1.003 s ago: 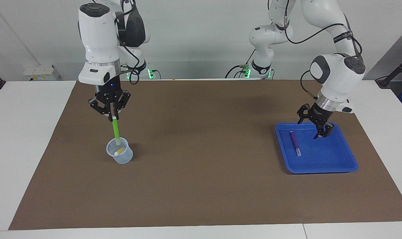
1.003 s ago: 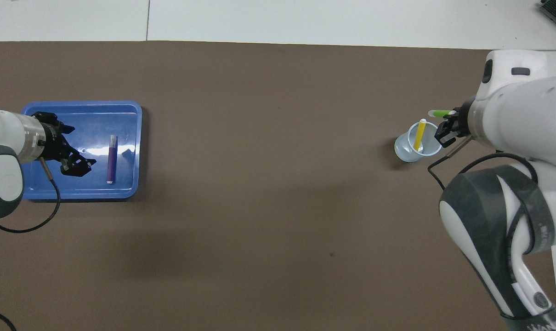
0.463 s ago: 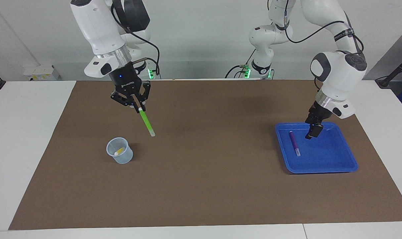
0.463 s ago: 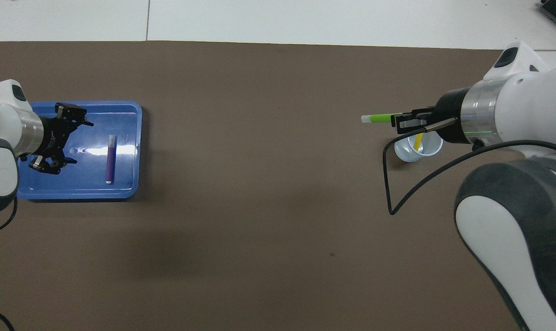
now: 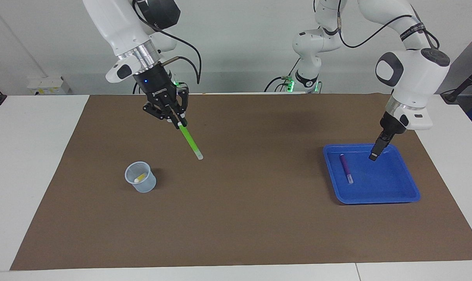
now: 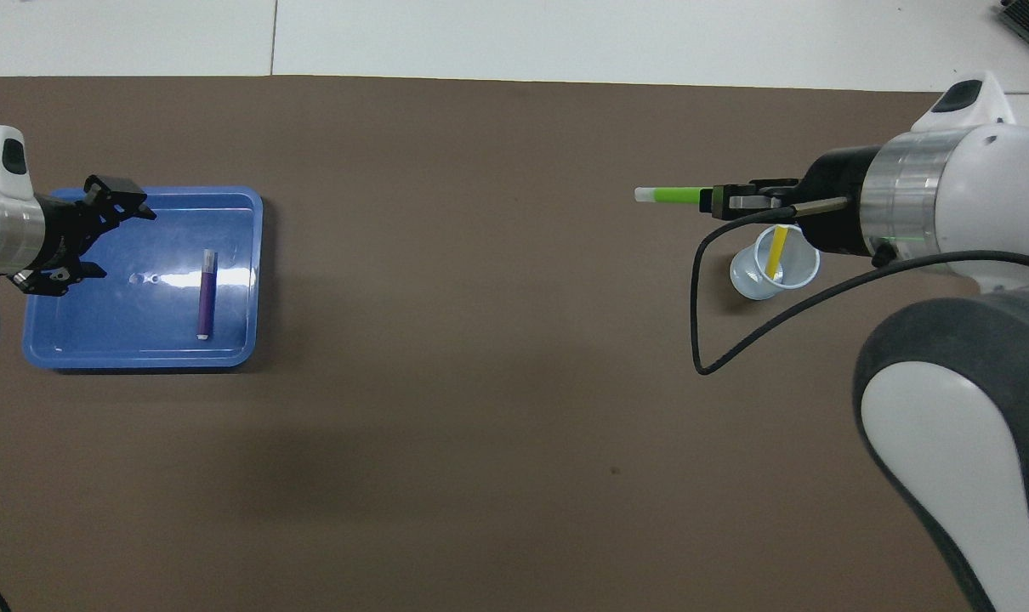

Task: Right arm passes pens to left for tray arrangement
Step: 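Grasp the yellow-green pen in the cup with the right gripper and lift, then carry the green pen to the left gripper while the left gripper reaches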

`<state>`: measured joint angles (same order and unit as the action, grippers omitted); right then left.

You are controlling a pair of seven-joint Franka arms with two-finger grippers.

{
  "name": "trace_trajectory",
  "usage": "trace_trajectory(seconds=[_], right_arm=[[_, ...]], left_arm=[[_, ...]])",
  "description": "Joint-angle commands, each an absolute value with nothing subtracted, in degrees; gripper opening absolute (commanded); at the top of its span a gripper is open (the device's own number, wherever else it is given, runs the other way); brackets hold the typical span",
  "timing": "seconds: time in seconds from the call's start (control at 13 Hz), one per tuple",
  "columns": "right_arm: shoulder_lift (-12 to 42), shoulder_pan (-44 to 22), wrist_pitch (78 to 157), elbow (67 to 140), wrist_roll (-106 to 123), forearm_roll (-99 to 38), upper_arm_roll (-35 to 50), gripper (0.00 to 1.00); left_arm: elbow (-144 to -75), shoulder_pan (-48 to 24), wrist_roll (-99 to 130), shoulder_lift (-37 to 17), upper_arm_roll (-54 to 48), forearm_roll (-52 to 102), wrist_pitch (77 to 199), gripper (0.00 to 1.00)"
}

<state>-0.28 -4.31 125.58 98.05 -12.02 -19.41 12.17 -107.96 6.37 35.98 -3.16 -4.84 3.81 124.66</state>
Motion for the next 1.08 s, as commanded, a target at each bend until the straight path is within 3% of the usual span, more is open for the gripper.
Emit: trace_trajectory(seconds=[0.0, 0.15, 0.46, 0.62, 0.85, 1.0], right_arm=[[-1.05, -6.76, 129.45, 99.75, -19.23, -21.18, 12.48, 0.00], [-0.97, -7.12, 130.34, 99.84, -21.09, -21.88, 12.48, 0.00], [0.26, -10.27, 137.61, 102.30, -21.53, -36.28, 12.48, 0.00], [2.01, -13.08, 141.84, 102.57, -24.59, -36.83, 12.48, 0.00], [4.04, -17.04, 144.75, 102.57, -25.58, -39.80, 12.48, 0.00], [5.18, -19.50, 146.68, 102.66, -25.75, -41.13, 12.48, 0.00]], left_arm=[[-108.46, 5.89, 34.72, 2.88, -4.75, 2.90, 118.49, 1.00], [-108.11, 6.50, 33.14, 4.30, -4.83, 2.81, 116.12, 1.00], [-112.05, 6.42, 27.52, 6.76, -4.83, 2.90, 114.08, 0.98], [-113.29, 6.15, 26.90, 7.38, -5.10, 2.90, 114.70, 0.78], [-111.71, 3.96, 29.86, 6.68, -5.36, 5.61, 114.18, 0.87], [-110.92, 3.17, 38.10, 6.68, -5.54, 14.28, 111.46, 0.87]])
